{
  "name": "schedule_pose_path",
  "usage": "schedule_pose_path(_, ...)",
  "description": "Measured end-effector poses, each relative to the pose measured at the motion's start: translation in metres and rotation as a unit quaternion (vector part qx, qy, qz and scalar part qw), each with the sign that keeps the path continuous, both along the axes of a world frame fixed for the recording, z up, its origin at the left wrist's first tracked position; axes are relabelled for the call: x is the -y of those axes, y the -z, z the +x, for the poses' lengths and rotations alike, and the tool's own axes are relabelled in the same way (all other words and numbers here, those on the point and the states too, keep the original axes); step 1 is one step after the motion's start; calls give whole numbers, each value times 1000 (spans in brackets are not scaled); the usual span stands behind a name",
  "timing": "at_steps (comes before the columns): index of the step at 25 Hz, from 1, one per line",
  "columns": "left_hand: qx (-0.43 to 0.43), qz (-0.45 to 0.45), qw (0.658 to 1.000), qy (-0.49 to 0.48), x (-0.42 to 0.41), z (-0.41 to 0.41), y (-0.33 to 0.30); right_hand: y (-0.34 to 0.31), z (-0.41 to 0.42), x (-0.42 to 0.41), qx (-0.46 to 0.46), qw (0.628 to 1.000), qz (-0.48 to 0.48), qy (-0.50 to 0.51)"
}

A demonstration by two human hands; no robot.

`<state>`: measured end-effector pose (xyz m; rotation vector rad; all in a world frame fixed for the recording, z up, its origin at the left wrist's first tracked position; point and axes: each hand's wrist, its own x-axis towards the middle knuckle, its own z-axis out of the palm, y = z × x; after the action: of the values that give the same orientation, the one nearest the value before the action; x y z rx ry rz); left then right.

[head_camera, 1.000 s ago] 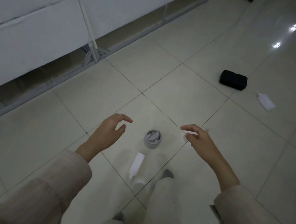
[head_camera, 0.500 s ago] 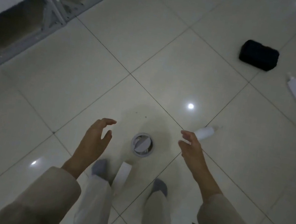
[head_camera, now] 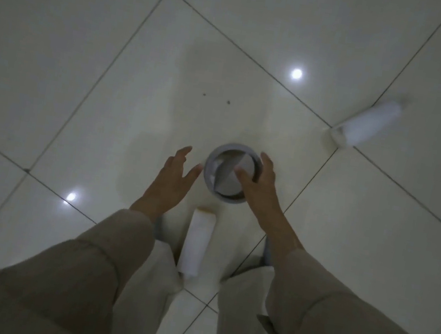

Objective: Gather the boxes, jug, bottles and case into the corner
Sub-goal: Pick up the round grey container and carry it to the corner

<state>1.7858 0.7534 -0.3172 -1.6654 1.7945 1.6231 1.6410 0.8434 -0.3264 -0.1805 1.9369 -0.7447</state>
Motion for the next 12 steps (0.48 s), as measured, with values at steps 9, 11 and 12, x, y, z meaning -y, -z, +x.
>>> schedule_pose_path(9,-38,26,999,-13,-18,-30,11,7,-9,-5,63,993,-6,95)
schedule_pose_path(11,-48,-10,999,-14,-17,-35,-16,-21,-13,-2,47,993,-36,99)
schedule_pose_path(12,-61,-27,998,-18,-14,-38,-33,-41,-17,2,39,993,-50,102)
